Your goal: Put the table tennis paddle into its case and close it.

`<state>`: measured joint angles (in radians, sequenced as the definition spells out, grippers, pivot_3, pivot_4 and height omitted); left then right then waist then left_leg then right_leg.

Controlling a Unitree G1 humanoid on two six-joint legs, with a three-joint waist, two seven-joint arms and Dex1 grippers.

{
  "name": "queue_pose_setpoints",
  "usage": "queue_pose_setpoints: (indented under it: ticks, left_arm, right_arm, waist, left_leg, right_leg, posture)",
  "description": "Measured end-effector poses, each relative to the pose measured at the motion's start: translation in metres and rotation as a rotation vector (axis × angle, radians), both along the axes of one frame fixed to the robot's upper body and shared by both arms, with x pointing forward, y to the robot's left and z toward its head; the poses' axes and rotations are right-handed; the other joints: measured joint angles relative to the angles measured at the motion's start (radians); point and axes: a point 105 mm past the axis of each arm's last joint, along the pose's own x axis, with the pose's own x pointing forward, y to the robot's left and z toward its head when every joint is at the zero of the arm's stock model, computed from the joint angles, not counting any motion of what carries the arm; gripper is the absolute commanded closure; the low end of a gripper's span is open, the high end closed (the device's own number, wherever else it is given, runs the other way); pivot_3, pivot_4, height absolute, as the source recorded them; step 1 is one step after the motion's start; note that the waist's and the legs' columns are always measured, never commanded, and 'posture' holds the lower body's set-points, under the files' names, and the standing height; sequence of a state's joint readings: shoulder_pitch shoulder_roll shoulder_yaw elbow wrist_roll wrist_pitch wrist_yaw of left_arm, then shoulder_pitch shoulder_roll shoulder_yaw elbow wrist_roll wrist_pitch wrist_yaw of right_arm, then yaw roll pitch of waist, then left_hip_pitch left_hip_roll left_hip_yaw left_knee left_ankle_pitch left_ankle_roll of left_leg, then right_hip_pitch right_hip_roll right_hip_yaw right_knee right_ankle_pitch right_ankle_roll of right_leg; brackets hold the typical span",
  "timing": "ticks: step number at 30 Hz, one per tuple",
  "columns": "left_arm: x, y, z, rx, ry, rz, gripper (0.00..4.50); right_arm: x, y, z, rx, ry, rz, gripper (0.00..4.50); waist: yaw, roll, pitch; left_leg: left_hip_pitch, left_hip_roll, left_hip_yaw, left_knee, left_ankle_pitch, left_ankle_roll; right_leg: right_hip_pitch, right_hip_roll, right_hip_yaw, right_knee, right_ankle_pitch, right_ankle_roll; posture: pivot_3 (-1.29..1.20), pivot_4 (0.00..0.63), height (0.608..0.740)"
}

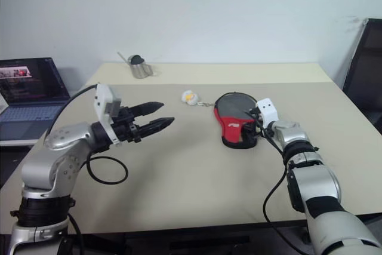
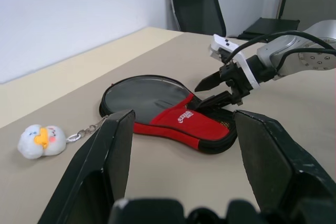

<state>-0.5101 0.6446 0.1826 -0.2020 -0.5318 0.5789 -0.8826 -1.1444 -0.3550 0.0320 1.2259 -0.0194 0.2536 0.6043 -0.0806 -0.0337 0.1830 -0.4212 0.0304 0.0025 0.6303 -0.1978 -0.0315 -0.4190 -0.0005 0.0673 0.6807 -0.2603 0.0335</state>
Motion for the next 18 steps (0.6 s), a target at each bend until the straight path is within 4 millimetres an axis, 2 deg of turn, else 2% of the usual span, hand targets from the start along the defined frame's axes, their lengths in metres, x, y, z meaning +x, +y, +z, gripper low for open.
queue_pose_setpoints:
  ticks: [15, 18]
  left_arm:
    - [0.0010, 0.0046, -0.0014, 0.009, -0.002, 0.013, 1.25]
    - [0.0020, 0.0055, -0.0026, 0.008, 0.004, 0.015, 1.25]
  right_arm:
    - [-0.0001, 0.0022, -0.0074, 0.042, 0.044, -0.049, 0.04]
    - [-0.0005, 0.0065, -0.0090, 0.047, 0.050, -0.042, 0.55]
  waist:
    - [-0.007, 0.000, 0.000]
    - [-0.008, 0.000, 0.000]
  left_leg:
    - [0.007, 0.000, 0.000, 0.000, 0.000, 0.000]
    - [0.008, 0.001, 0.000, 0.000, 0.000, 0.000]
  right_leg:
    - [0.007, 0.000, 0.001, 0.000, -0.001, 0.001]
    - [0.008, 0.001, 0.001, 0.000, -0.001, 0.001]
  posture:
    - [0.00, 0.150, 0.740]
    - [0.00, 0.150, 0.740]
